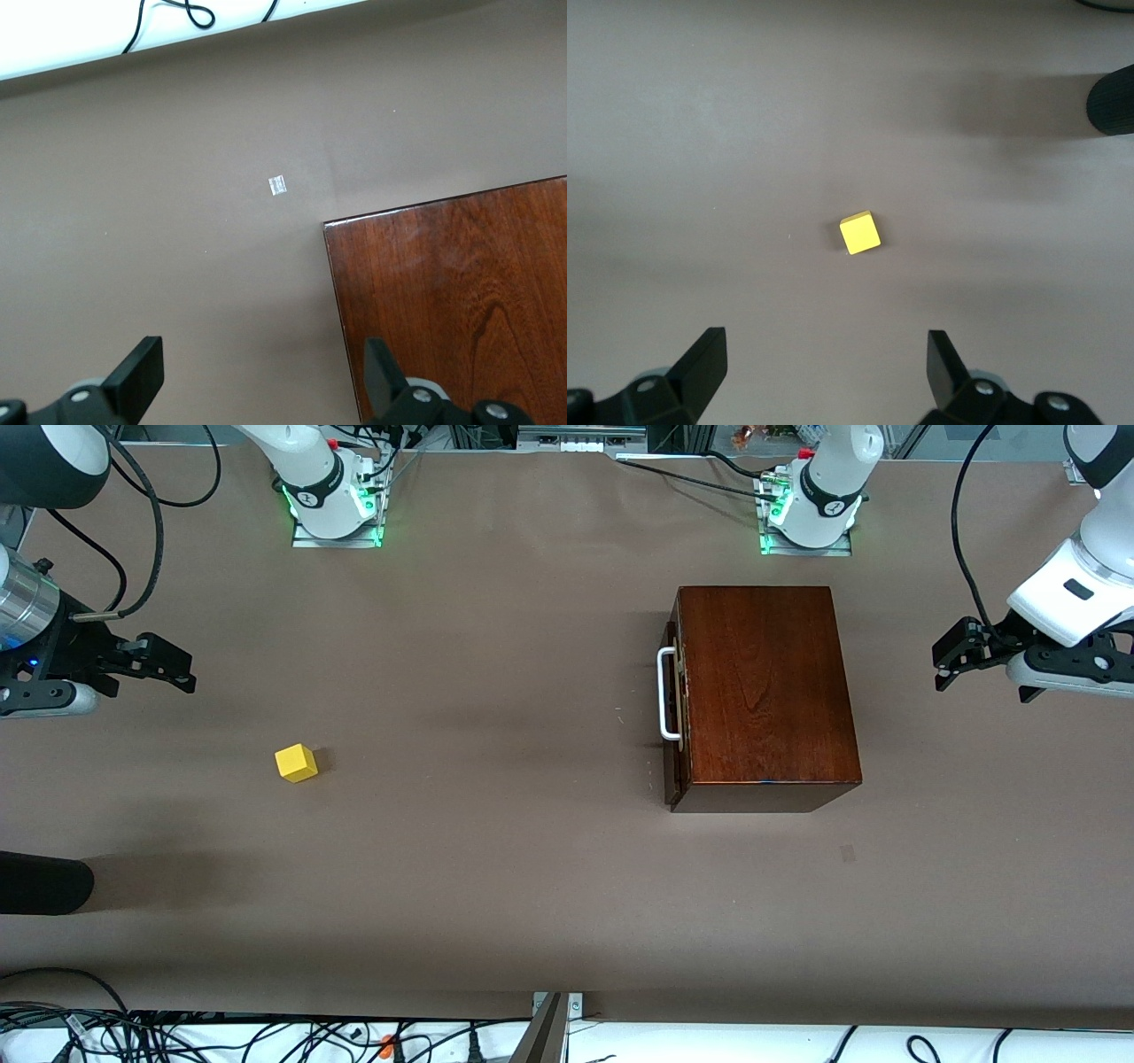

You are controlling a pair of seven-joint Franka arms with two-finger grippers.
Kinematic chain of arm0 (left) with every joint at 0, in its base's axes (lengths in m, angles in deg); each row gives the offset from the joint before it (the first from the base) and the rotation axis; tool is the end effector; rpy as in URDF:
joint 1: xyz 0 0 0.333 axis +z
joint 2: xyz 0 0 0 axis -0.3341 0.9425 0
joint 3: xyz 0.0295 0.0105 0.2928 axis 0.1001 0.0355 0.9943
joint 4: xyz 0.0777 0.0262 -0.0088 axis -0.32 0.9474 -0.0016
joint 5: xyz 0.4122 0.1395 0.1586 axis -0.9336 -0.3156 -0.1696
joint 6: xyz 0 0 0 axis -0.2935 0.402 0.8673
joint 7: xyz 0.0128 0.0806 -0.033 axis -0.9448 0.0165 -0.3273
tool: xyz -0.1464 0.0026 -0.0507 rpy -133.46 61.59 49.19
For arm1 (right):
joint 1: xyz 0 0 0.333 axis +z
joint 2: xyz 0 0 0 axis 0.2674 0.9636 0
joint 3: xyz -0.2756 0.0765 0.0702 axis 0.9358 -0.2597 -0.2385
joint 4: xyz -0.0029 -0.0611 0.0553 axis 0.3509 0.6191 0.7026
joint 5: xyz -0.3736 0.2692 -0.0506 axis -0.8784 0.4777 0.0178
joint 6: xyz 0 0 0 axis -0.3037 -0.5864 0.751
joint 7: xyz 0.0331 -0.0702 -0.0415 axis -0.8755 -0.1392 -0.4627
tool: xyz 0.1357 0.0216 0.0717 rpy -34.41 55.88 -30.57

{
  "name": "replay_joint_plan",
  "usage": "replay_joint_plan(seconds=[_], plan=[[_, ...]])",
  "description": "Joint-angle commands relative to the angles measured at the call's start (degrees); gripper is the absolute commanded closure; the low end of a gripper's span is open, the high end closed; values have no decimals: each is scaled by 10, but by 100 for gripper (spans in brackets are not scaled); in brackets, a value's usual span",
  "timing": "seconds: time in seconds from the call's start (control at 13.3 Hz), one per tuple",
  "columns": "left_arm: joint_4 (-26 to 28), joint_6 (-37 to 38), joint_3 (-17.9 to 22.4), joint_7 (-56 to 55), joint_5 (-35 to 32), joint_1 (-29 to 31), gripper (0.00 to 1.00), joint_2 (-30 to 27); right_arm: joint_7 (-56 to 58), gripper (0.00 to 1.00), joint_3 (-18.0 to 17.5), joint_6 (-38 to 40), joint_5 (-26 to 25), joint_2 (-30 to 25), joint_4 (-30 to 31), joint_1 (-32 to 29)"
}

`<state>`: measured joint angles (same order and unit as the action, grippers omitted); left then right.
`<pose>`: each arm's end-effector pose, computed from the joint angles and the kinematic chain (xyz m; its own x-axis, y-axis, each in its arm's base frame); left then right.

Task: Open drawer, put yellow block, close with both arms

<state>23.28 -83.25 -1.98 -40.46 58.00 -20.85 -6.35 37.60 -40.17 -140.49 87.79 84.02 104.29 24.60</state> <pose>0.6496 -0.0389 0.5105 0.9781 -0.1700 0.1203 -0.1618 -0.9840 -0.0752 0.6702 0.0403 0.5108 0.9980 0.0619 0.0096 0.0620 -0.9981 -0.0047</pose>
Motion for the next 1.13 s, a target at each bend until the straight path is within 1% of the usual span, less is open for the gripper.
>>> replay_joint_plan(seconds=[0.0, 0.45, 0.68, 0.83, 1.05], plan=[[-14, 13, 0, 2, -6, 4, 0, 6, -2, 0, -2, 1, 1, 2, -9, -4], [-15, 25, -3, -1, -5, 1, 0, 5, -3, 0, -2, 1, 1, 2, -9, -3], [-36, 82, -13, -6, -6, -5, 0, 9, -4, 0, -2, 1, 1, 2, -9, -3], [-38, 122, -22, -5, -6, -7, 0, 12, -4, 0, -2, 1, 1, 2, -9, -3], [-35, 219, -68, -6, -6, -7, 0, 24, -4, 0, -2, 1, 1, 2, -9, -3]])
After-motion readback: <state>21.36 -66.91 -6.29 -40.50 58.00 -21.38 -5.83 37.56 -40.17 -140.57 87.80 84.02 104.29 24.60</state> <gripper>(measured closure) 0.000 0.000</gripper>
